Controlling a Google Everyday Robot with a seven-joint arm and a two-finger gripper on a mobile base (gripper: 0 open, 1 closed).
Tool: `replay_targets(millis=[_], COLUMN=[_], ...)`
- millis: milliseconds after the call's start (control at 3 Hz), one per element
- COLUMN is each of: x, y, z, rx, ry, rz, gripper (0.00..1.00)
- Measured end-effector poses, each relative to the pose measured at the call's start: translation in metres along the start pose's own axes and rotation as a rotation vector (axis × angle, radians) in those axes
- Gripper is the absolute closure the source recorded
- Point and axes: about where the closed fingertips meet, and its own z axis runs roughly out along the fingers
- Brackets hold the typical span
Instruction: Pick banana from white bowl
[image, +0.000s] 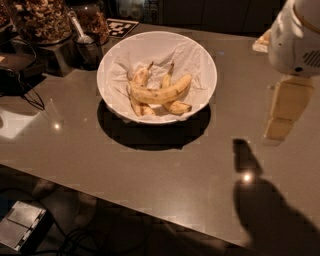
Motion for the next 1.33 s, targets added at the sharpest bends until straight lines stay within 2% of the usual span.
replay_targets(millis=[333,667,1000,1333], x=[-0.032,-0.069,-0.069,-0.081], y=[-0.008,-0.015,-0.015,-0.023], z=[-0.012,-0.015,-0.015,-0.015], rx=[0.023,0.080,0.080,0.072], ry=[0.016,-0.037,-0.037,-0.038], rz=[-0.073,-0.073,-0.073,-0.065], gripper=[0.00,0.00,0.00,0.00])
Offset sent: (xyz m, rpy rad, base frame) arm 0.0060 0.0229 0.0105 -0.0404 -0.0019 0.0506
